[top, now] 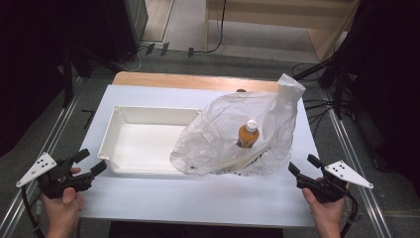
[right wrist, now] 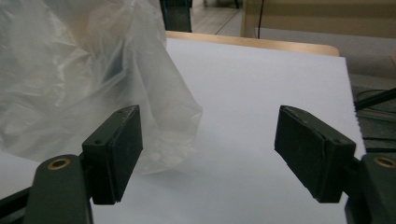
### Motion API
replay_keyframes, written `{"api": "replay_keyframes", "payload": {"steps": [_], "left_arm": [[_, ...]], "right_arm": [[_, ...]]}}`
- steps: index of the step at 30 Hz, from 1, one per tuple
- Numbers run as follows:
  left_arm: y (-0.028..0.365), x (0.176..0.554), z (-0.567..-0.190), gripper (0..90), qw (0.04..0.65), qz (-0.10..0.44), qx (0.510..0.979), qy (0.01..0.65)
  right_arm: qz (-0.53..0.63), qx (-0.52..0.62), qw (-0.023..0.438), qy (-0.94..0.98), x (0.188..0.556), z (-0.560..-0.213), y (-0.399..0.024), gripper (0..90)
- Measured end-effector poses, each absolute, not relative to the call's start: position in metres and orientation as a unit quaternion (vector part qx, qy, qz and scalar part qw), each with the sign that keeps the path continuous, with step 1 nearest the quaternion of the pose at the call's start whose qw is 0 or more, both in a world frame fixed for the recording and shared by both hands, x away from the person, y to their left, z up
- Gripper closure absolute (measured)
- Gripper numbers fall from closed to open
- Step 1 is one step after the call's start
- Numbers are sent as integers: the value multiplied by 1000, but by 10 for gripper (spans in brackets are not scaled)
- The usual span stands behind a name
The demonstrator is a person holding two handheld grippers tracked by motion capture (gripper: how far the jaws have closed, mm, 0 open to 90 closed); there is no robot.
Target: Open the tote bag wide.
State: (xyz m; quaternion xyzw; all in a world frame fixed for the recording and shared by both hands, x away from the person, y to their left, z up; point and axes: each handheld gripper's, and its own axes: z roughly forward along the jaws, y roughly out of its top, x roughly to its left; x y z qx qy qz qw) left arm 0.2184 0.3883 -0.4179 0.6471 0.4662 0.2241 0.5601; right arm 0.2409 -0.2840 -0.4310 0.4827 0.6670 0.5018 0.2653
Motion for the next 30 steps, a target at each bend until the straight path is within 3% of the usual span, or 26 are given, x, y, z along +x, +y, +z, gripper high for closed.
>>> {"api": "replay_keyframes", "payload": {"steps": [25,30], "left_arm": [[330,223,-404,138,570,216,668,427],[319,227,-399,140,573,209,671,421]], "right_arm": [[548,409,243,688,250,-381,-229,183],[552,398,243,691,256,-372,-223,261]]}}
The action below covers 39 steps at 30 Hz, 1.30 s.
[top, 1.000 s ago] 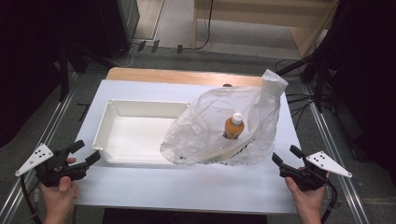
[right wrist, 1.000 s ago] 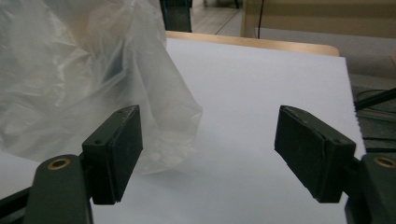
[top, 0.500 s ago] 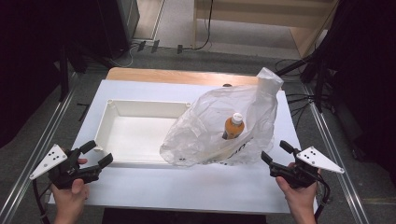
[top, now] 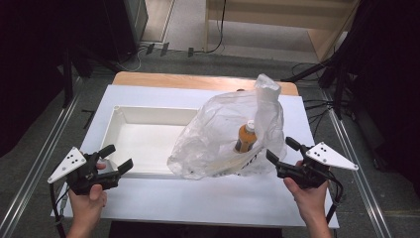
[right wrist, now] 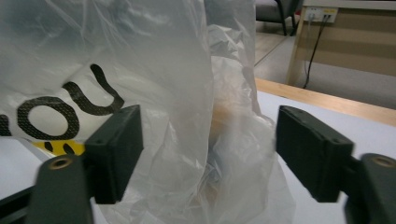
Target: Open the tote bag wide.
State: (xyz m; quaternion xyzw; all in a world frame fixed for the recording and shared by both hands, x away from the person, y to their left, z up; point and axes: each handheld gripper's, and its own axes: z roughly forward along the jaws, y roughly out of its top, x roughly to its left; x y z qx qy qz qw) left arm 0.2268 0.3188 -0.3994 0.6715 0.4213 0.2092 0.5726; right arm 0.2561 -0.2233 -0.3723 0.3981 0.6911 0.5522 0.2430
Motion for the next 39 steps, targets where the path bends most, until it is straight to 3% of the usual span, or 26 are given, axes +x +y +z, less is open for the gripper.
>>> {"api": "replay_keyframes", "payload": {"steps": [1,2,3,5,6,7,11,29,32,39], "left_arm": [[317,227,-398,139,571,210,674,419],[315,228,-397,140,570,210,677,416],[313,228,-396,140,569,209,679,414],[309,228,-393,140,572,207,679,410],[307,228,-391,140,575,206,678,409],[305,228,-390,140,577,206,677,408],[296,230,-384,141,578,208,678,404],[234,247,-368,141,597,222,682,360],[221,251,-368,193,591,240,680,361],[208,252,-372,170,594,222,698,333]], "right_arm": [[554,395,240,692,257,-371,-223,294],[555,388,240,696,259,-369,-221,395],[555,388,240,696,259,-369,-221,395],[550,383,238,703,262,-367,-218,498],[543,382,241,708,265,-366,-215,625],[543,382,241,708,265,-366,-215,625],[525,399,246,710,275,-365,-213,887],[517,438,248,693,291,-373,-208,900],[515,439,248,694,292,-375,-206,900],[500,454,249,694,294,-386,-206,900]]}}
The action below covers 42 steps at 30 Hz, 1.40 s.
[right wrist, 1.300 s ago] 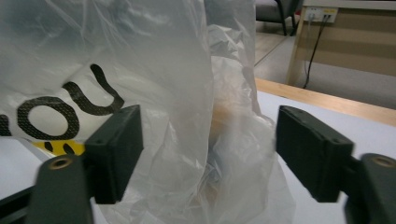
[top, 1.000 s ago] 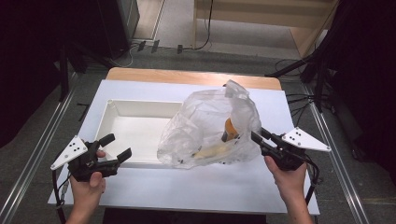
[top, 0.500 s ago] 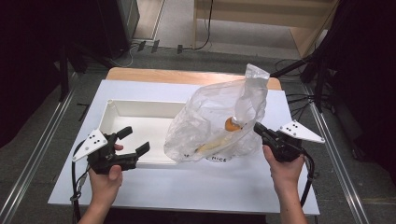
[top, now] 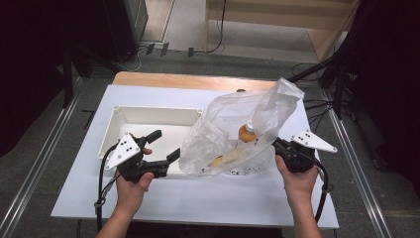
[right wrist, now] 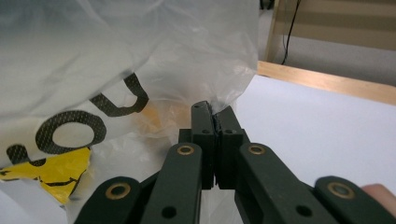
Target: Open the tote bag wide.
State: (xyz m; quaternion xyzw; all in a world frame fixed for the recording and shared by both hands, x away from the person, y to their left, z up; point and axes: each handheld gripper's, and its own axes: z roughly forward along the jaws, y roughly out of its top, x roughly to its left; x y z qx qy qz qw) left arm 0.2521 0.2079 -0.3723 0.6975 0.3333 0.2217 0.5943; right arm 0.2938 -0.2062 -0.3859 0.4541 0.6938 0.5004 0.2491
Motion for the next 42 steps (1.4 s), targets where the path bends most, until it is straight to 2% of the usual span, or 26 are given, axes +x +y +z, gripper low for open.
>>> {"api": "replay_keyframes", "payload": {"steps": [2,4,10,19,22,25,28,30,35,42], "left_arm": [[207,249,-375,179,600,215,696,331],[207,247,-380,227,618,186,692,323],[192,240,-384,236,616,153,723,273],[171,235,-376,320,618,191,716,261],[163,240,-371,421,611,198,717,270],[154,244,-369,588,601,205,722,274],[147,248,-374,800,582,209,732,284],[144,251,-378,899,575,210,733,297],[139,259,-385,900,545,206,744,328],[140,262,-394,900,513,201,759,346]], "right_arm": [[498,463,247,690,295,-389,-207,900],[495,467,250,689,296,-390,-207,900],[491,471,250,688,296,-393,-206,900],[491,473,245,690,296,-395,-205,900],[490,470,243,693,296,-396,-204,900],[491,463,240,698,296,-396,-202,900],[493,451,239,704,295,-396,-200,889],[497,446,240,705,294,-395,-202,828],[529,437,232,690,287,-388,-214,641],[567,419,230,671,274,-364,-228,489]]}}
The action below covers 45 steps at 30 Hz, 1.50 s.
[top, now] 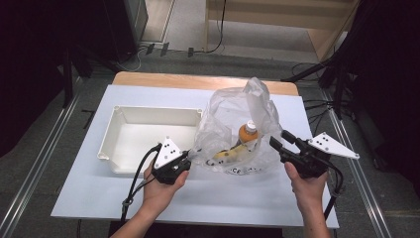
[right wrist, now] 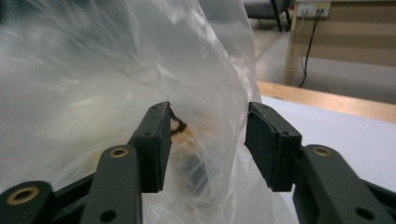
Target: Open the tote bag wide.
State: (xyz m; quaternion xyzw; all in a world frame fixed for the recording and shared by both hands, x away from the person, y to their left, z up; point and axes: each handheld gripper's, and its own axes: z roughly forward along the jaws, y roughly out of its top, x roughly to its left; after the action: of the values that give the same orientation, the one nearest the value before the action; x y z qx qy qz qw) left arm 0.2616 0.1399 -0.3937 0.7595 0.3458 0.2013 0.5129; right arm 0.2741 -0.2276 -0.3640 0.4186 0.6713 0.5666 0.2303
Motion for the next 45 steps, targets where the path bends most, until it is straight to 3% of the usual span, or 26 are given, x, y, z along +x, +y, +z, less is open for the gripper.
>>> {"api": "replay_keyframes", "payload": {"steps": [13,16,18,19,21,23,27,31,34,45], "left_arm": [[138,257,-398,900,514,193,761,345],[137,255,-399,900,516,190,763,341],[138,254,-399,900,521,190,760,340],[139,253,-398,900,526,191,757,338],[141,251,-398,782,540,191,748,335],[143,249,-396,564,555,187,739,335],[142,243,-391,431,581,183,732,305],[139,233,-385,202,599,197,719,293],[138,228,-380,140,620,190,709,279],[130,235,-377,186,600,167,718,312]], "right_arm": [[596,362,246,673,254,-318,-190,312],[569,383,253,683,263,-328,-180,366],[550,397,259,687,268,-336,-176,468],[537,407,265,690,270,-340,-174,569],[523,414,269,695,275,-348,-174,714],[521,425,247,698,281,-357,-178,873],[506,434,249,702,285,-363,-180,900],[498,449,252,698,287,-373,-181,900],[489,459,253,698,289,-382,-180,900],[481,449,251,710,288,-394,-168,900]]}}
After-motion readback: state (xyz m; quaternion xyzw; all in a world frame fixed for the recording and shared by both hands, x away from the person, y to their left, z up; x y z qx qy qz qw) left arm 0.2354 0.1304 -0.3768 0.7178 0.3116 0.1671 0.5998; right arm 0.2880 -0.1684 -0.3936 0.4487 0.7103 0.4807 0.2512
